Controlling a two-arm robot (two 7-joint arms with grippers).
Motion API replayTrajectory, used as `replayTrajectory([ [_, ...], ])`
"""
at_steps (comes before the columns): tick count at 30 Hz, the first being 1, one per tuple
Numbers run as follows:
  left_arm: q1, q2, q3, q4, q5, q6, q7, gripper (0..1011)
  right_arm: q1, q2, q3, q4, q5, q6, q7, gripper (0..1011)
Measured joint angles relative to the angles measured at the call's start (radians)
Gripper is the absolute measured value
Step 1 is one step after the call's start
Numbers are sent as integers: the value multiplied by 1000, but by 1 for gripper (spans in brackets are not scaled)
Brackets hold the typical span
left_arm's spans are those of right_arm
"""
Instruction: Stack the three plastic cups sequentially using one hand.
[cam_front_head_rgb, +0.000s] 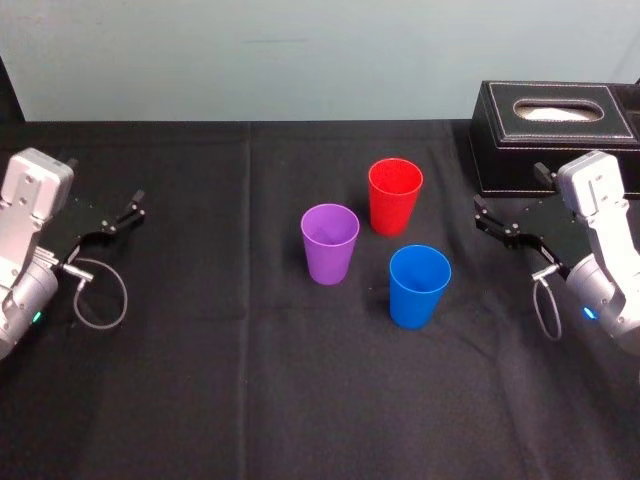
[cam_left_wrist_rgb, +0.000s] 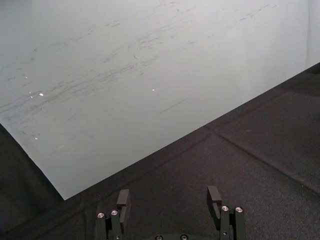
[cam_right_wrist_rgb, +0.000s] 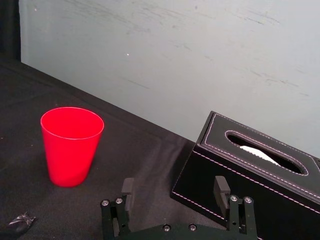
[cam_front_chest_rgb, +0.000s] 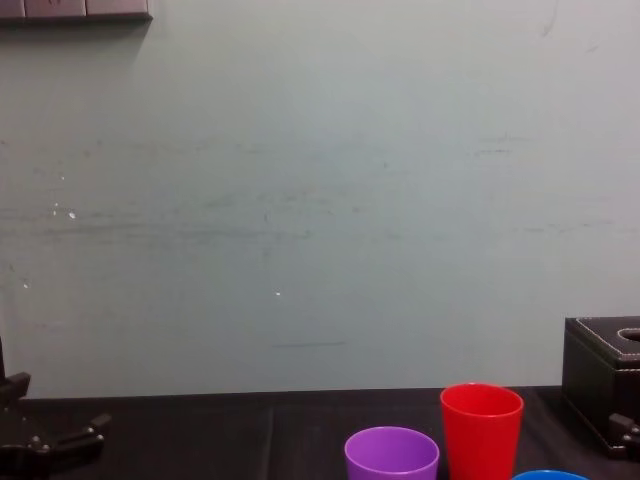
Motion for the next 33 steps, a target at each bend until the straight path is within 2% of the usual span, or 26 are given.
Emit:
replayTrajectory([
  [33,0,0,0,0,0,0,0,1004,0,0,0,0,0,0,0,1003],
])
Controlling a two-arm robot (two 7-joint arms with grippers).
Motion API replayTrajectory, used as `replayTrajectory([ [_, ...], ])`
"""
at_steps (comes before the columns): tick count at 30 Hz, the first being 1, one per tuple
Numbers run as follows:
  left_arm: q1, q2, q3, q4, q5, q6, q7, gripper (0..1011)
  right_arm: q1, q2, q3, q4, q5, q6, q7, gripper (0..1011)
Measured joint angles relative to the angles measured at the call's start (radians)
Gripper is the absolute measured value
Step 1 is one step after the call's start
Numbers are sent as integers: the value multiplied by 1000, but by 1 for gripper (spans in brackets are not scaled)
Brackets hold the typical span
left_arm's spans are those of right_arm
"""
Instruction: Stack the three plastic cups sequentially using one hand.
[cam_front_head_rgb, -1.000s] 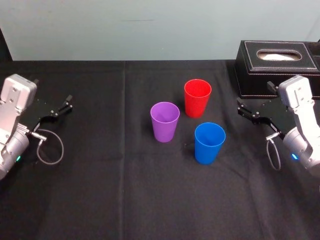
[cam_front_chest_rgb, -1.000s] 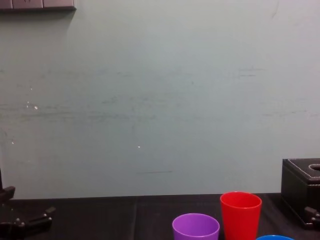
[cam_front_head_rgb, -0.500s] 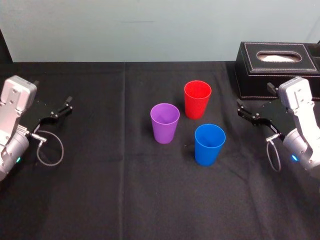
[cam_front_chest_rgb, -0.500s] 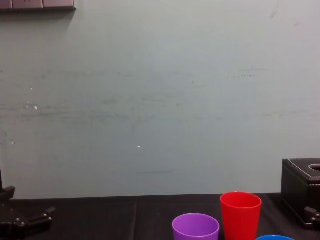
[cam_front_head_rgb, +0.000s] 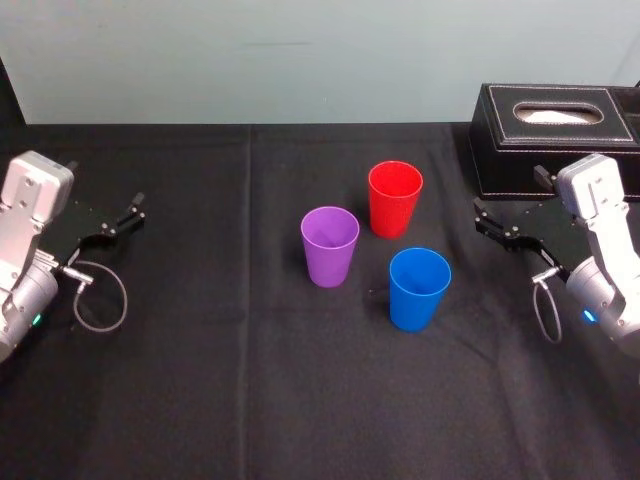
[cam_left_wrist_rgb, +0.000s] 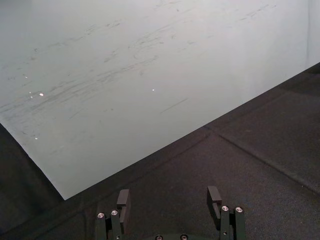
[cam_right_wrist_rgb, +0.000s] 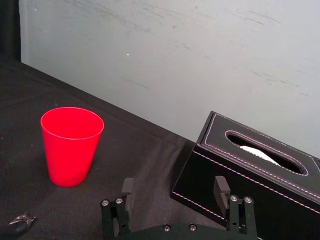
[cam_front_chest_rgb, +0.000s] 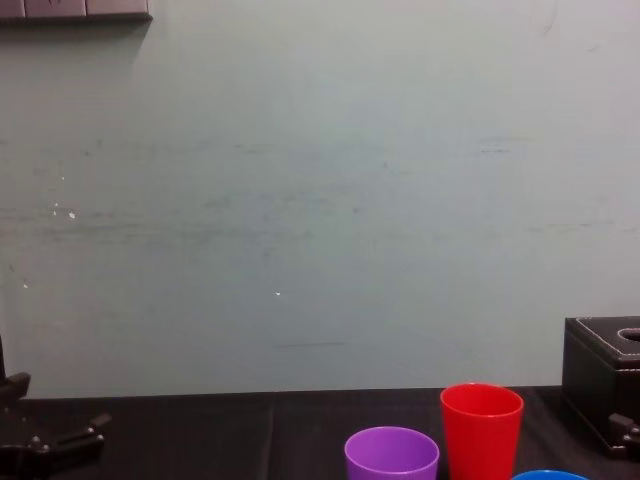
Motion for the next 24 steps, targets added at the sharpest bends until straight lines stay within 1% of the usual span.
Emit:
replayTrajectory([
  [24,0,0,0,0,0,0,0,1005,0,0,0,0,0,0,0,1003],
])
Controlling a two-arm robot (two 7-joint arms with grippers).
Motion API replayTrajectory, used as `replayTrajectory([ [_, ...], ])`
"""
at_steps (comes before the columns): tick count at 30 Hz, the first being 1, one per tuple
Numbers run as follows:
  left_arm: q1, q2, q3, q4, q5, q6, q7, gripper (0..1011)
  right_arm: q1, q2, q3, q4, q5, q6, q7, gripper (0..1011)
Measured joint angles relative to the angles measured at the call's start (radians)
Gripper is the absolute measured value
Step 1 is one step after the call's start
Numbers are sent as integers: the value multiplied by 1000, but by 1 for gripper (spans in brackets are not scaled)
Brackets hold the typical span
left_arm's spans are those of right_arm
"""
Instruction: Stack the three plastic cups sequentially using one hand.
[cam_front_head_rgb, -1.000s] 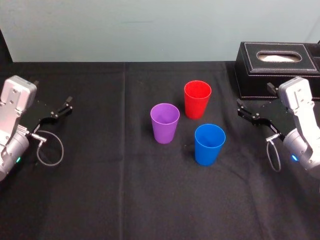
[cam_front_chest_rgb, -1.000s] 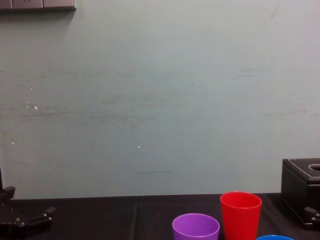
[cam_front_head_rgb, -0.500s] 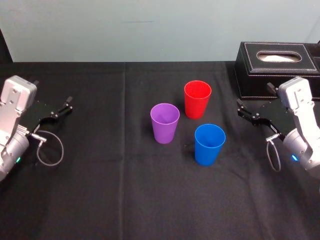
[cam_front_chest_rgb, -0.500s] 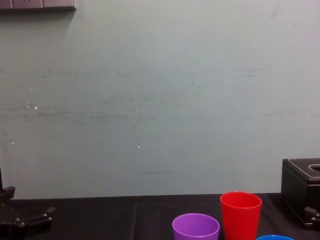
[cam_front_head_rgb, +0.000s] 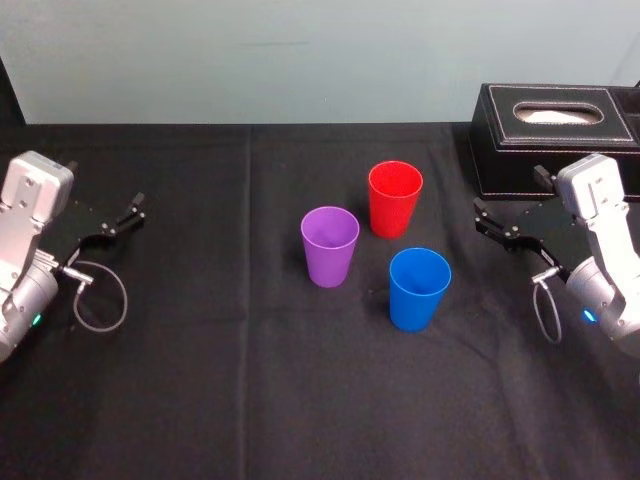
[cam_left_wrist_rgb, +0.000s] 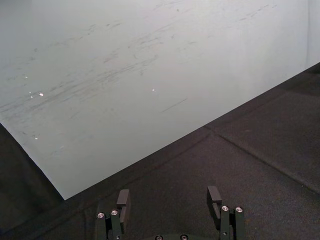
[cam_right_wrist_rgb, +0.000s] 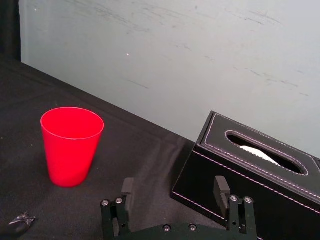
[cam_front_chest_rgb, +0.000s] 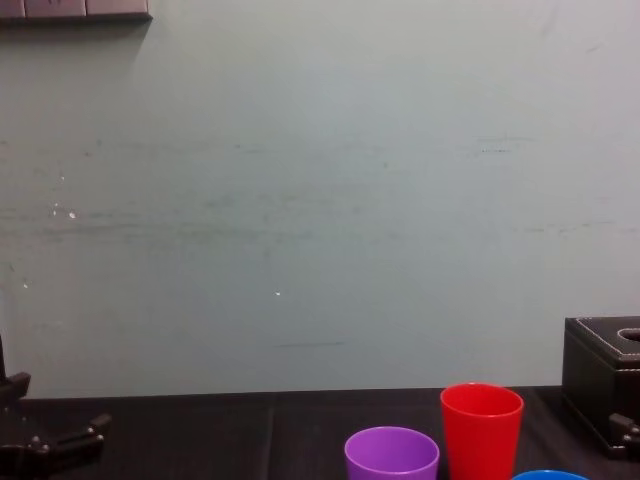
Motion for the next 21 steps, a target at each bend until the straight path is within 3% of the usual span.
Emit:
replayTrajectory([
  [21,0,0,0,0,0,0,0,1004,0,0,0,0,0,0,0,1003],
])
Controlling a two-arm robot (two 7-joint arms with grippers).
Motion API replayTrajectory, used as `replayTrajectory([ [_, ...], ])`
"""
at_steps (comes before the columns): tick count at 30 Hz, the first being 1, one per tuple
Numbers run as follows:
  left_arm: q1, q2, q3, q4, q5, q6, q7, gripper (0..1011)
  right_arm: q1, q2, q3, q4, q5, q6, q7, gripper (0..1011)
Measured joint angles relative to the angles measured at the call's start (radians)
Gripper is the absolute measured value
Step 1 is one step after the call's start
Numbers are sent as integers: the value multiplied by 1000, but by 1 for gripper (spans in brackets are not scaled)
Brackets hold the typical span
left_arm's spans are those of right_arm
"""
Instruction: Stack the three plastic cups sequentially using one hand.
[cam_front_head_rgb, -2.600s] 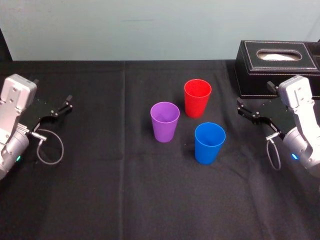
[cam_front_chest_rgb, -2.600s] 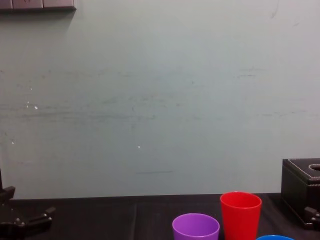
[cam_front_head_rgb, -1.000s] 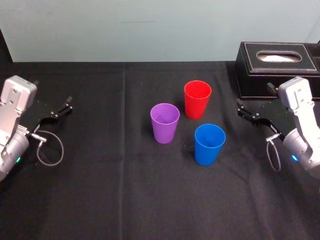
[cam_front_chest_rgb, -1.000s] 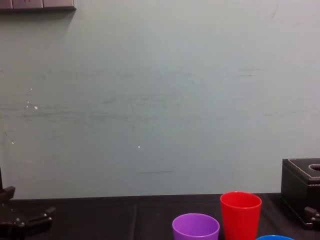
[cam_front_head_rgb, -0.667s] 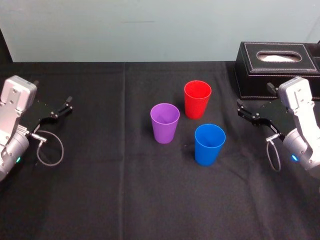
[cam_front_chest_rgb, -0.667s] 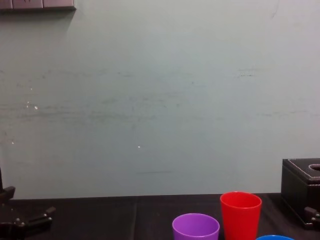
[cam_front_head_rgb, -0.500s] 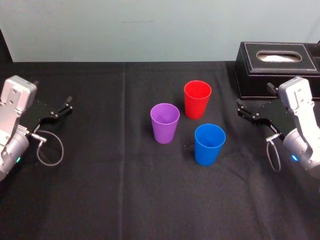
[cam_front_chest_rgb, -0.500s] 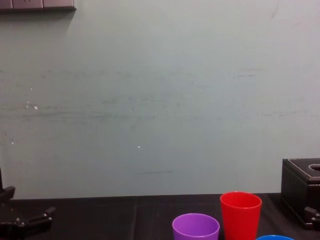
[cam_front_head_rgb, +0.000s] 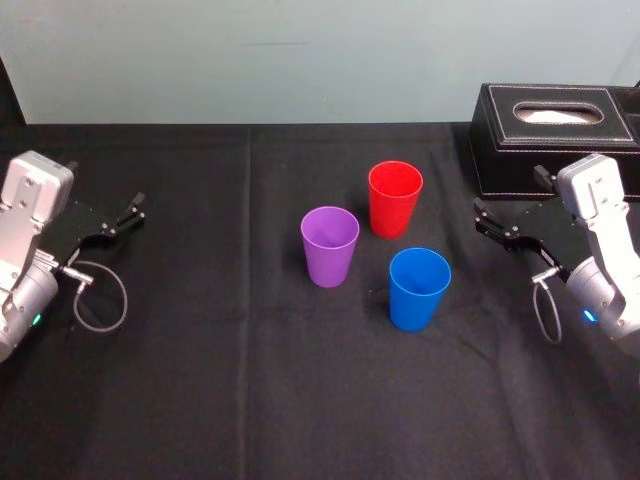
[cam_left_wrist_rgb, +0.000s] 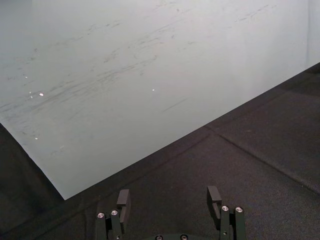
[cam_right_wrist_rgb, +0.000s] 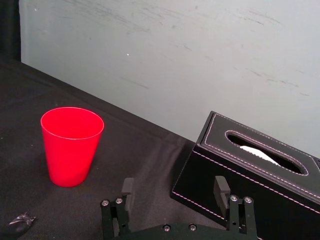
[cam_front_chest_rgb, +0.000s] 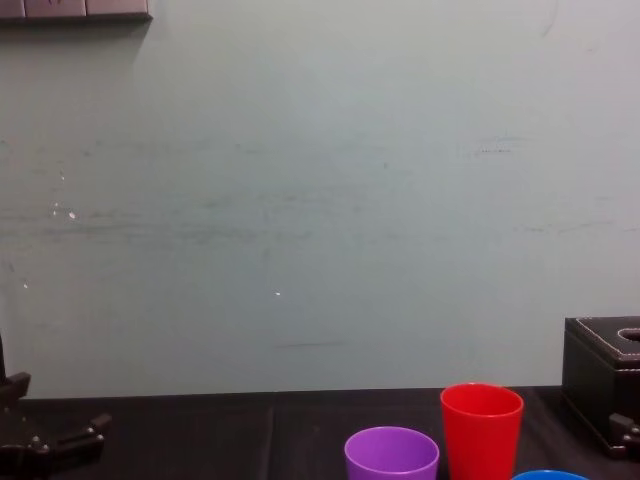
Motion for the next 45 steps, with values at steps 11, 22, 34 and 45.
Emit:
replayTrajectory([
  [11,0,0,0,0,0,0,0,1004,0,0,0,0,0,0,0,1003],
  [22,0,0,0,0,0,0,0,1004,-18,9,25,-29,1,-6,6,1003],
  [34,0,0,0,0,0,0,0,1005,-103,52,91,-101,58,-25,83,1003],
  [45,0,0,0,0,0,0,0,1005,-257,149,134,-186,137,-98,249,1002],
])
